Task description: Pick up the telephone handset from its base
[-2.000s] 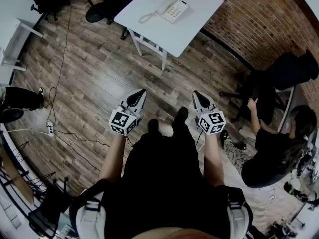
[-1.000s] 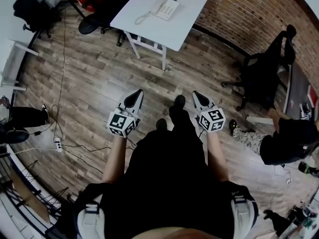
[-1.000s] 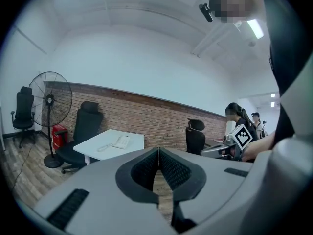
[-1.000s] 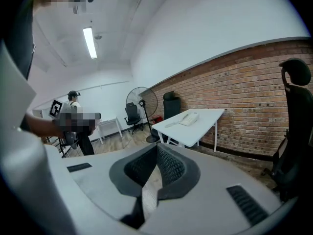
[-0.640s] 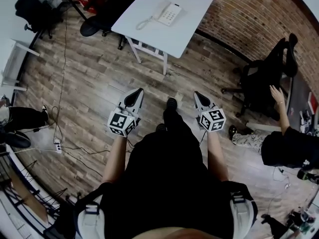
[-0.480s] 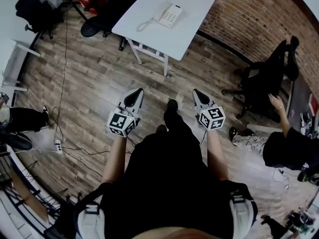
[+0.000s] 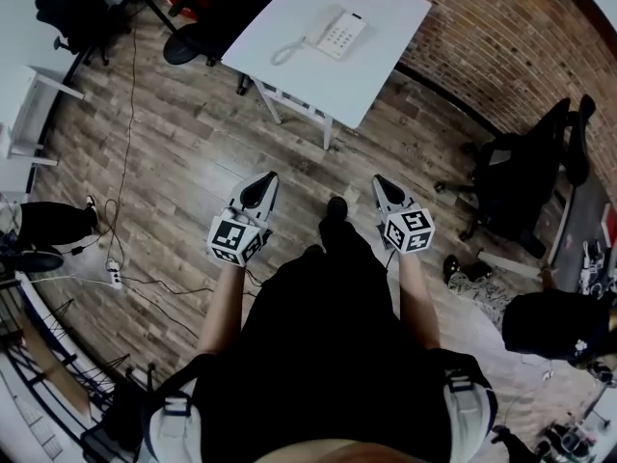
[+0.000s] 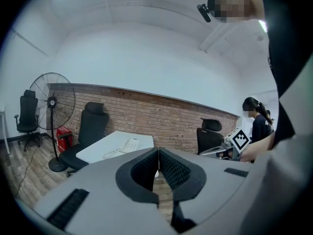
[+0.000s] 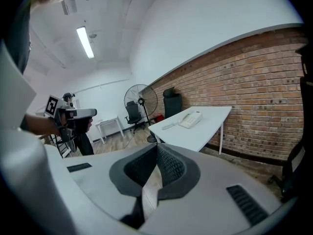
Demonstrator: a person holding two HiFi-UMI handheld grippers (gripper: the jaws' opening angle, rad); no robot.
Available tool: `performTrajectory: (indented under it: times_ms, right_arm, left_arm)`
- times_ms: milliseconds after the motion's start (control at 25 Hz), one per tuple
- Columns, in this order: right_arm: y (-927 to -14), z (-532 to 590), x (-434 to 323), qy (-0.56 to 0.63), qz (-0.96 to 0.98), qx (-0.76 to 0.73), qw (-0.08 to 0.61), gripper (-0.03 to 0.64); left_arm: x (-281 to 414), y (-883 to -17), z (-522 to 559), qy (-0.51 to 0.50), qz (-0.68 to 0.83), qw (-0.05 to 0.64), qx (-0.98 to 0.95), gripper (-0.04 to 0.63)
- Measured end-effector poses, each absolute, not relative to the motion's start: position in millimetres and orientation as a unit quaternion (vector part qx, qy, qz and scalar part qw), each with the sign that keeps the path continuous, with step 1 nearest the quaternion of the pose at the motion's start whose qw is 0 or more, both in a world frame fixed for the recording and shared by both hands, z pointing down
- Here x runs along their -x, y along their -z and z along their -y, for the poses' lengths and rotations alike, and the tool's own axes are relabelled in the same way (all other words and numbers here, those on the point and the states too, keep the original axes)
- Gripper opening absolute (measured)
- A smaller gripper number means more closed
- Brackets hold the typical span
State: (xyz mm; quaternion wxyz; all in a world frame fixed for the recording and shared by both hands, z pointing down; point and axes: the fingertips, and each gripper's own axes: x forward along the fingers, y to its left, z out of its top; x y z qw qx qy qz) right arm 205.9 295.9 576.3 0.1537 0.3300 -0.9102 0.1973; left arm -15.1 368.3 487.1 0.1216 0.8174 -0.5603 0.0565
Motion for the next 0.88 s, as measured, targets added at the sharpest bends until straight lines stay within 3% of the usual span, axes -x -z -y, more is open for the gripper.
performTrajectory:
  times_ms: [880]
  right_arm:
    - [-561.8,-90.3,-169.2,-0.177,0.938,-0.248,0.163,-0.003]
  left_arm:
    - [27.0,-459.7,-204.4,-0.056,0.622,0.107,-0.774,0.021]
